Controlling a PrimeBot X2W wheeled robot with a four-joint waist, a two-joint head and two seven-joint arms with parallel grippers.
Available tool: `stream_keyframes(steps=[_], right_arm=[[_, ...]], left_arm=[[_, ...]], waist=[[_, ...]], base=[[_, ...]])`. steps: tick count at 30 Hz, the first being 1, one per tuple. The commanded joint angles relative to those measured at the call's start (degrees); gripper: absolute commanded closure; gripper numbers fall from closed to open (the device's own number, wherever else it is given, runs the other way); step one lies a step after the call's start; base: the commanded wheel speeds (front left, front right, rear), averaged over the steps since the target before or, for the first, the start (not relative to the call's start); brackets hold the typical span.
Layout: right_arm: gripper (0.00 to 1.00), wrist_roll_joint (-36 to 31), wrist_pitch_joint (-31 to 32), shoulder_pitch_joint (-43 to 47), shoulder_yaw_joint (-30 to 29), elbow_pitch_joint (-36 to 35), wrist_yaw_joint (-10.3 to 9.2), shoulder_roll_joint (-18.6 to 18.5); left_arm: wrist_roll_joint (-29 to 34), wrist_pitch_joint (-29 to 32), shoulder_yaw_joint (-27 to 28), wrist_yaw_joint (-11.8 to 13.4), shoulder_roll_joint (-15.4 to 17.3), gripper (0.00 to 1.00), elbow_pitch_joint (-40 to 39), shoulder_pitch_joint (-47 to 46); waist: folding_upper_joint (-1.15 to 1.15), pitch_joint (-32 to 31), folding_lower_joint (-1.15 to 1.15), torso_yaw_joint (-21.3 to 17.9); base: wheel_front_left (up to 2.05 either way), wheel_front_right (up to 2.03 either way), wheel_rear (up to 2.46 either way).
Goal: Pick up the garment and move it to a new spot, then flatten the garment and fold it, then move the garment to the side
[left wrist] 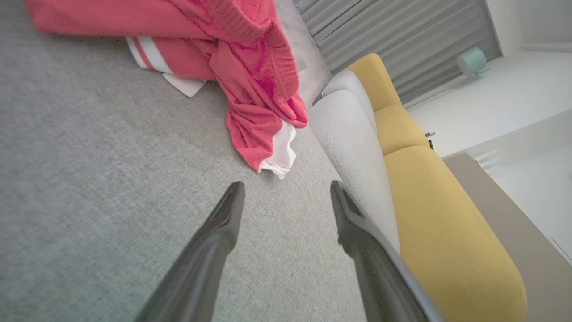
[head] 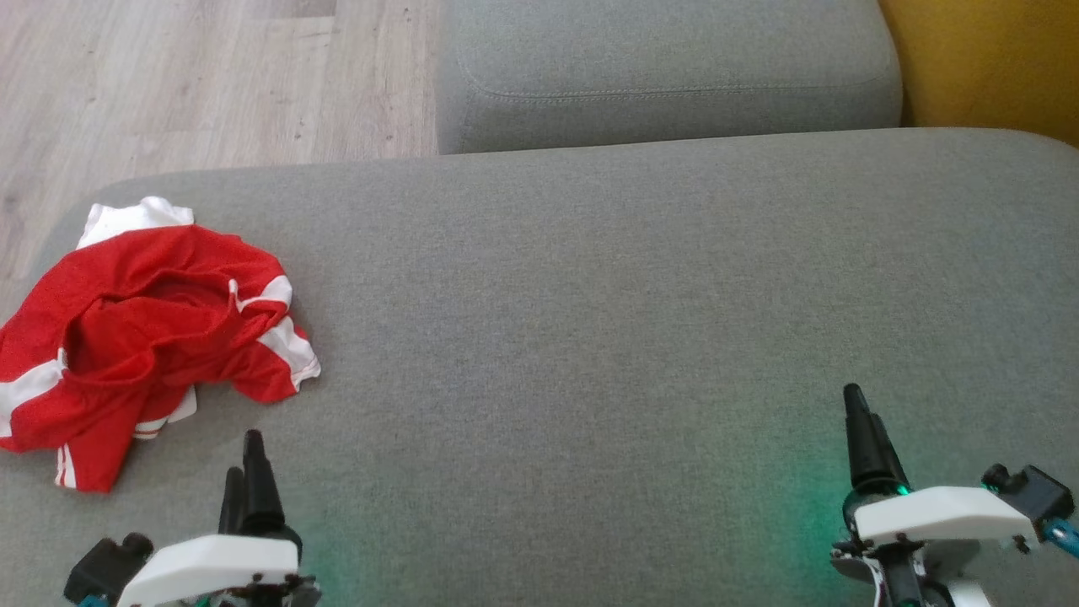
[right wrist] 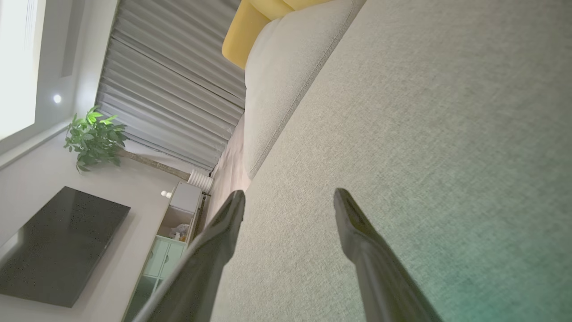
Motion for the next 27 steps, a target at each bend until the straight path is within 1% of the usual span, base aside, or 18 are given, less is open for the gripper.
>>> stream_keyframes(steps=[1, 4, 22, 27], right_arm=[[0.0, -2.5, -0.9, -3.4, 1.1, -2.3, 0.12, -0.5], [0.0, -4.2, -1.3, -3.4, 1.6, -2.5, 0.12, -0.5], [0.0, -17.9, -4.3, -4.2, 5.3, -3.8, 0.15, -0.6], [0.0, -20.6, -5.1, -4.2, 6.1, -3.7, 0.16, -0.6]], left_arm=[[2.3, -0.7, 0.2, 0.3, 0.4, 0.0, -2.4, -2.9], [3.7, -1.0, -0.1, 0.4, 0.4, 0.0, -2.5, -2.9], [16.9, -4.0, -2.4, 0.7, 0.5, 0.0, -6.1, -3.2], [20.7, -4.9, -3.0, 0.9, 0.6, 0.0, -6.6, -3.1]], waist=[[0.0, -0.1, 0.0, 0.1], [0.0, -0.1, 0.0, 0.2], [0.0, -0.6, 0.0, 0.4], [0.0, -0.8, 0.0, 0.4]], base=[[0.0, 0.0, 0.0], [0.0, 0.0, 0.0], [0.0, 0.0, 0.0], [0.0, 0.0, 0.0]])
